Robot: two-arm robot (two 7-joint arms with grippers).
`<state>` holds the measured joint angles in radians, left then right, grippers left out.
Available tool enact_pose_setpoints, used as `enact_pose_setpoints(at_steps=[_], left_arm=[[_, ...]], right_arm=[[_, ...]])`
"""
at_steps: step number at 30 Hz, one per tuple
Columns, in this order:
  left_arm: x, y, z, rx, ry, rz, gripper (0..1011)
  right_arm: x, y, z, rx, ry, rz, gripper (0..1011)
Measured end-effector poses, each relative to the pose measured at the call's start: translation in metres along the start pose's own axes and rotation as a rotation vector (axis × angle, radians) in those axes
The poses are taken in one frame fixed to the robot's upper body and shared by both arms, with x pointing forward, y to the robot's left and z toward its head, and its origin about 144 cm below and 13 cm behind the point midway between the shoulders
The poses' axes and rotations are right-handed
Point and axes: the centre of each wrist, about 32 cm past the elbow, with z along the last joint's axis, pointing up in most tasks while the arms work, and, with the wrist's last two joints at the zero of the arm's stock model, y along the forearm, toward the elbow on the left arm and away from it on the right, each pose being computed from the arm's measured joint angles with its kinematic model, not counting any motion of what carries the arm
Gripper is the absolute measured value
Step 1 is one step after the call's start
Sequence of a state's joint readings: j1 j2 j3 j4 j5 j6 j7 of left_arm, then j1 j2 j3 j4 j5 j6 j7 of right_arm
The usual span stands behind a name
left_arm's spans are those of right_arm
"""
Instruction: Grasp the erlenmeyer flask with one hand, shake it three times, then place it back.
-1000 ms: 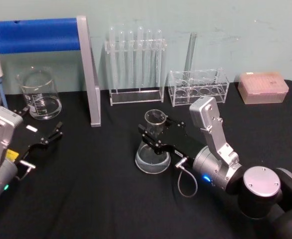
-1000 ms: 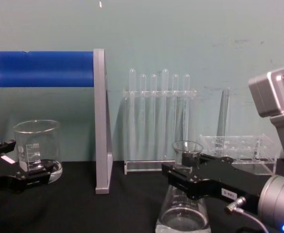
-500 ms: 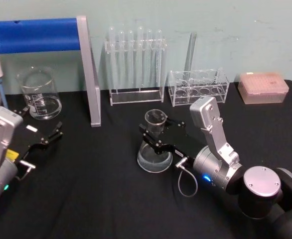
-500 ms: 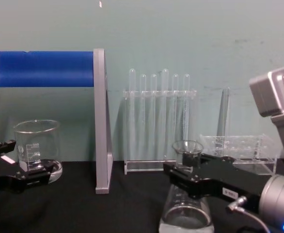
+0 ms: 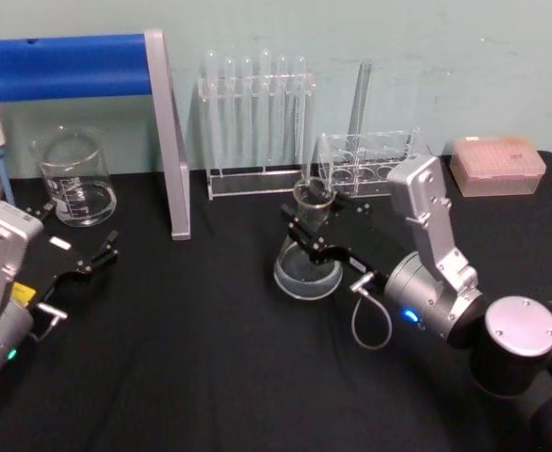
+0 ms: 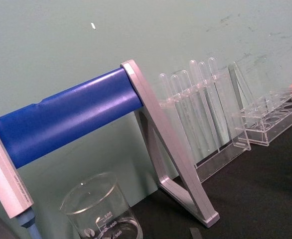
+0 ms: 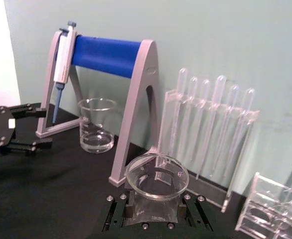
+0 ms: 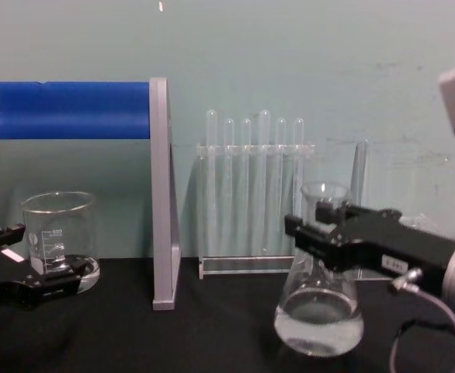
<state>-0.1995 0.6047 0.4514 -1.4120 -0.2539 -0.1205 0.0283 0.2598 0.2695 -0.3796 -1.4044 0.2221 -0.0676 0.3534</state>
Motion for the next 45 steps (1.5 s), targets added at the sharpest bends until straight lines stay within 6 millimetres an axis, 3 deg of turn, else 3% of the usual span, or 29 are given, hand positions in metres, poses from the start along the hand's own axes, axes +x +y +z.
enact_pose_setpoints(at_steps=[10, 24, 45], left_arm=[[0.0, 0.0, 0.0, 0.0, 0.0, 0.0, 1001], [0.0, 0.0, 0.0, 0.0, 0.0, 0.0, 1001], [0.0, 0.0, 0.0, 0.0, 0.0, 0.0, 1001]], right_arm=[[0.007, -0.006, 0.018, 0.023, -0.017, -0.029, 451], [0.007, -0.006, 0.021, 0.026, -0.016, -0.036, 451], [-0.027, -0.006, 0.023, 0.031, 0.018, 0.144, 451]])
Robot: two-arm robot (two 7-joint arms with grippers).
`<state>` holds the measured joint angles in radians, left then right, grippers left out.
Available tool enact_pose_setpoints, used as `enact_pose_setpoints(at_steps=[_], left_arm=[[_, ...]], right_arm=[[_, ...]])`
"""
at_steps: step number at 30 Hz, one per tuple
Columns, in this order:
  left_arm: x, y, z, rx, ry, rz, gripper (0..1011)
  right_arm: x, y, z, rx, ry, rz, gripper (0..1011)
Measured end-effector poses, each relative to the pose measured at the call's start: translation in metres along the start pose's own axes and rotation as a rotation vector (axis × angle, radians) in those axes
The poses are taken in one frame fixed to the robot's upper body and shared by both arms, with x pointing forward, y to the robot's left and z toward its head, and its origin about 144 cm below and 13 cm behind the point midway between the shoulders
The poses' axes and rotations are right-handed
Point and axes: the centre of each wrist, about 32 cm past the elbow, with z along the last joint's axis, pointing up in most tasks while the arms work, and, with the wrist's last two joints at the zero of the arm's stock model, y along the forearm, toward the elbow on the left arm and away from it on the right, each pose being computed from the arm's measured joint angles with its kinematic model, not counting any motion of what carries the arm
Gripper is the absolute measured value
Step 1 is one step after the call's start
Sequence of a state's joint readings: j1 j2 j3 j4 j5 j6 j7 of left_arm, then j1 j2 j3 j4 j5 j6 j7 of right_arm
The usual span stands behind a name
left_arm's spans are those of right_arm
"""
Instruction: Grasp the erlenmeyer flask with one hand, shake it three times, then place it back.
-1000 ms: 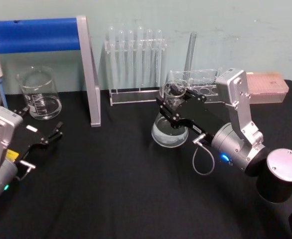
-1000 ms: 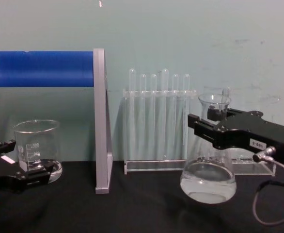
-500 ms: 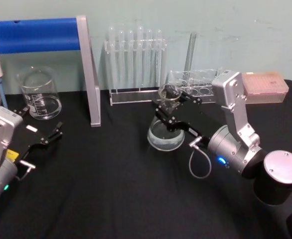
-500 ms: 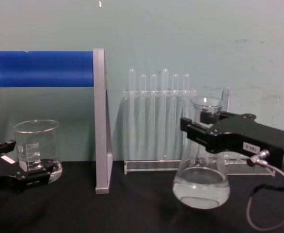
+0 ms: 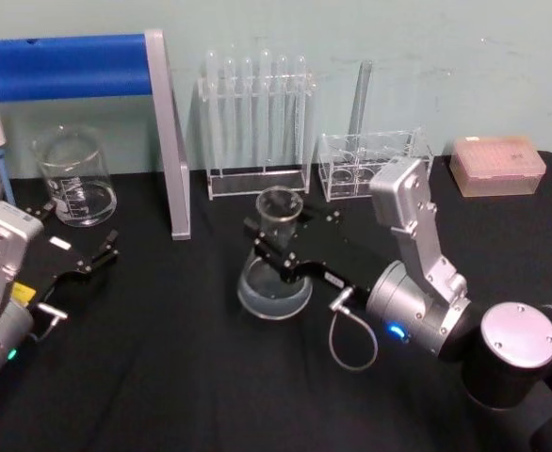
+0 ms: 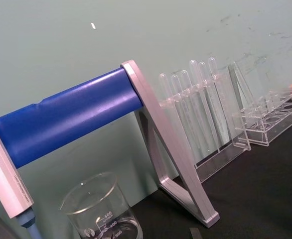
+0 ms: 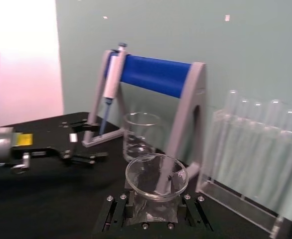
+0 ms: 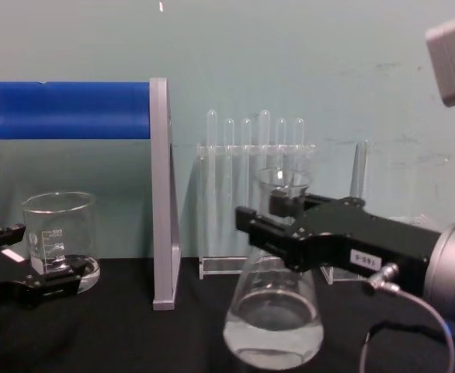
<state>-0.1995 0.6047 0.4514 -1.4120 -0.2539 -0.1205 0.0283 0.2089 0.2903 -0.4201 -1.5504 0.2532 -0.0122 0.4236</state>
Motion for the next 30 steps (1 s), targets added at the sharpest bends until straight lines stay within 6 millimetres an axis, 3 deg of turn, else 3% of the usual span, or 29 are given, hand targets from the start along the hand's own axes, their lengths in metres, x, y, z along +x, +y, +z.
enact_pose_setpoints(at_steps=[17, 30], left_arm=[[0.0, 0.0, 0.0, 0.0, 0.0, 0.0, 1001], [0.0, 0.0, 0.0, 0.0, 0.0, 0.0, 1001]], right_arm=[[-0.017, -0.003, 0.001, -0.005, 0.01, 0.111, 451], [0.004, -0.002, 0.0, -0.013, -0.016, -0.002, 451]])
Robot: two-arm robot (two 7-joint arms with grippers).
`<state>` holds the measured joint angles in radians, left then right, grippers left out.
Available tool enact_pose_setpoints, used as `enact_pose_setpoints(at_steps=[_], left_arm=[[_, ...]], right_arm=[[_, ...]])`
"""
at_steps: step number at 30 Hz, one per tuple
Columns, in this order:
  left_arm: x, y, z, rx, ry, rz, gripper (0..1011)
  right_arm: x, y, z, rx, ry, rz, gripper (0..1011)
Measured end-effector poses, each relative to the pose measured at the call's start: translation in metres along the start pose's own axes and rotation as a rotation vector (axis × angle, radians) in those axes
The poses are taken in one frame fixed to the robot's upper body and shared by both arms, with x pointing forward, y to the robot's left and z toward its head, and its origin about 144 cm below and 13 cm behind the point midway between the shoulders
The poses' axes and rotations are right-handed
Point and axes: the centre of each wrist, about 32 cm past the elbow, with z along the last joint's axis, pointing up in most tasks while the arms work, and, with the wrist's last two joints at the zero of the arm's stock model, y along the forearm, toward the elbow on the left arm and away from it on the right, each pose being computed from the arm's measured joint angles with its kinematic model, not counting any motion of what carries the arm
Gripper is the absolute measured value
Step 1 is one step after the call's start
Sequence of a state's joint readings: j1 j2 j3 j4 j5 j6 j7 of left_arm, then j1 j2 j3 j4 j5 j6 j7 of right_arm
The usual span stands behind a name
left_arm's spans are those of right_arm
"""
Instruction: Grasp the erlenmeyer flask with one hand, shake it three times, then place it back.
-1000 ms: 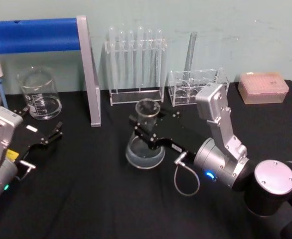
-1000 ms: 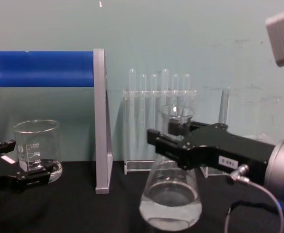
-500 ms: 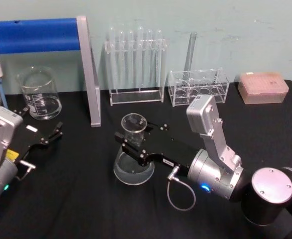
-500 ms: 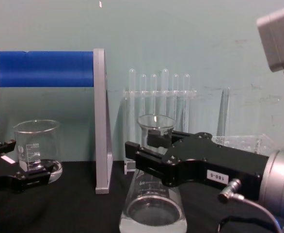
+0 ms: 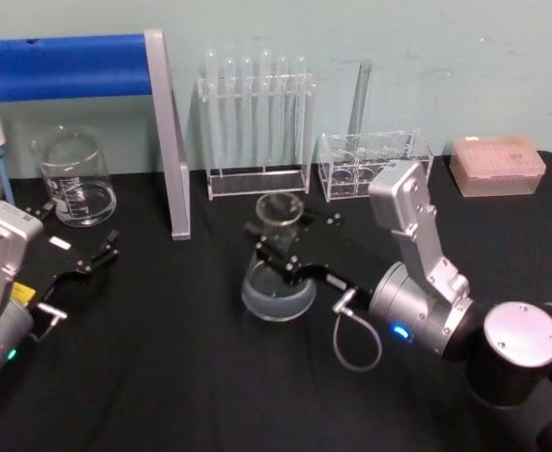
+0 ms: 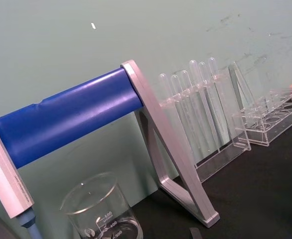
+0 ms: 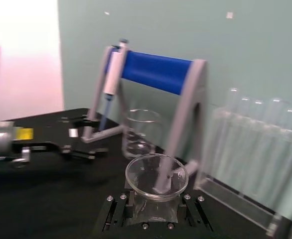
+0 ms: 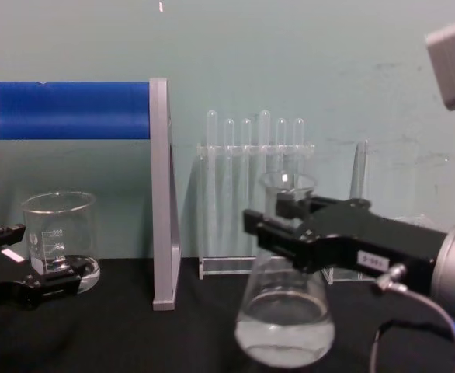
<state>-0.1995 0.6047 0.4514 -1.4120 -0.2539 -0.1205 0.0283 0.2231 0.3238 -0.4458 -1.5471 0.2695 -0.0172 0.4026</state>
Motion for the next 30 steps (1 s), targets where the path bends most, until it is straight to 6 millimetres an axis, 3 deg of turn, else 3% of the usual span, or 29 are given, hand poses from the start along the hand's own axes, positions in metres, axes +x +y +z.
enact_pose_setpoints(at_steps=[15, 30], left_arm=[[0.0, 0.0, 0.0, 0.0, 0.0, 0.0, 1001], [0.0, 0.0, 0.0, 0.0, 0.0, 0.0, 1001]], right_arm=[[0.04, -0.005, -0.002, -0.014, -0.029, -0.231, 451], [0.055, -0.009, -0.005, -0.025, -0.034, -0.314, 451]])
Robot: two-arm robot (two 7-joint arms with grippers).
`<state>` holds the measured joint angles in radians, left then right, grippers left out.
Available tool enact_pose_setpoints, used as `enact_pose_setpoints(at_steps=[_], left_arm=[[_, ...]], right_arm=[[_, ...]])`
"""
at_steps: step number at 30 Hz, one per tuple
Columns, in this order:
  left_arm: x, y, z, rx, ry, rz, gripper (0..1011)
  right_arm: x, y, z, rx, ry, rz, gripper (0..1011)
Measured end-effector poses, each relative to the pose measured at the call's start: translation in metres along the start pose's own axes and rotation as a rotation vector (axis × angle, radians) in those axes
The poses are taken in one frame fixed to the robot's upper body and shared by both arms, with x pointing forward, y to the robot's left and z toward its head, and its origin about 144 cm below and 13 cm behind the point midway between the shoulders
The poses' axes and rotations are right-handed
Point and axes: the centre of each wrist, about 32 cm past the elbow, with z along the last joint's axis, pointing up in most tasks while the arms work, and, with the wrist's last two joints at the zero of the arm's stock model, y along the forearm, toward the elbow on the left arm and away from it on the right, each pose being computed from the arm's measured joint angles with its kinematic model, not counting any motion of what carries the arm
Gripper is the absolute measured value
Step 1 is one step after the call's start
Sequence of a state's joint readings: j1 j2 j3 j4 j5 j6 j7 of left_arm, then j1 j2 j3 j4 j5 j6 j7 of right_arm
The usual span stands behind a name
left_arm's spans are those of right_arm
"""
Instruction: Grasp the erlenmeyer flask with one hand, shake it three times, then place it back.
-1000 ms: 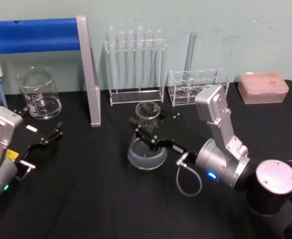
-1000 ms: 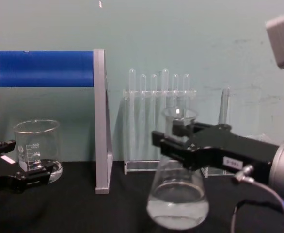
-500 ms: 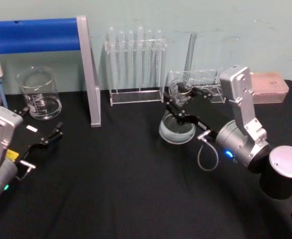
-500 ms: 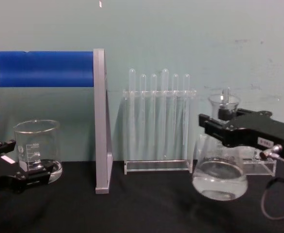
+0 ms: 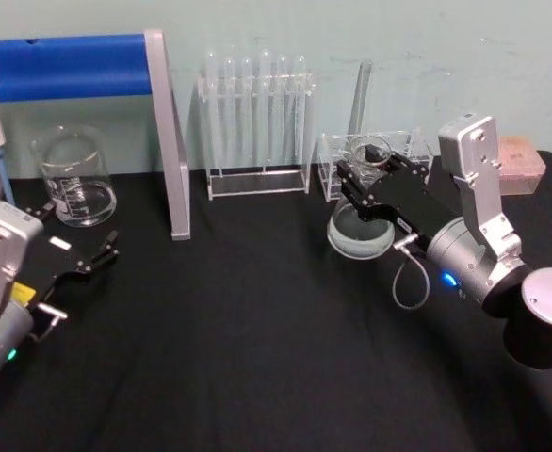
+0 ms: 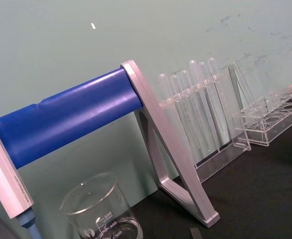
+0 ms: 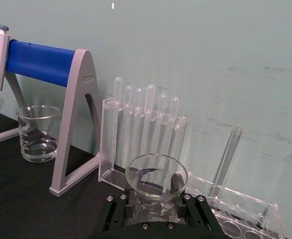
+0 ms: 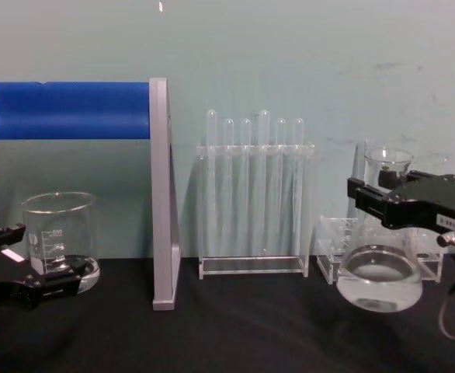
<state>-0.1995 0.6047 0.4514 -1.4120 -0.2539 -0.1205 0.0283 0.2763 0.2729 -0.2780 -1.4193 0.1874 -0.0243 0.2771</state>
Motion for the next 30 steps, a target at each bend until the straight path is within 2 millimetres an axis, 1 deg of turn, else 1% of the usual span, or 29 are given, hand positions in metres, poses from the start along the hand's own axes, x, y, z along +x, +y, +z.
enact_pose_setpoints(at_steps=[4, 10, 23, 30], left_arm=[[0.0, 0.0, 0.0, 0.0, 0.0, 0.0, 1001], [0.0, 0.0, 0.0, 0.0, 0.0, 0.0, 1001], [0.0, 0.0, 0.0, 0.0, 0.0, 0.0, 1001], [0.0, 0.0, 0.0, 0.0, 0.0, 0.0, 1001]], right_arm=[[-0.002, 0.0, 0.0, -0.001, 0.004, 0.011, 451], [-0.013, 0.0, 0.0, 0.003, 0.014, 0.062, 451], [-0.048, -0.003, 0.006, 0.023, 0.043, 0.222, 451], [-0.061, -0.006, 0.008, 0.027, 0.052, 0.286, 451]])
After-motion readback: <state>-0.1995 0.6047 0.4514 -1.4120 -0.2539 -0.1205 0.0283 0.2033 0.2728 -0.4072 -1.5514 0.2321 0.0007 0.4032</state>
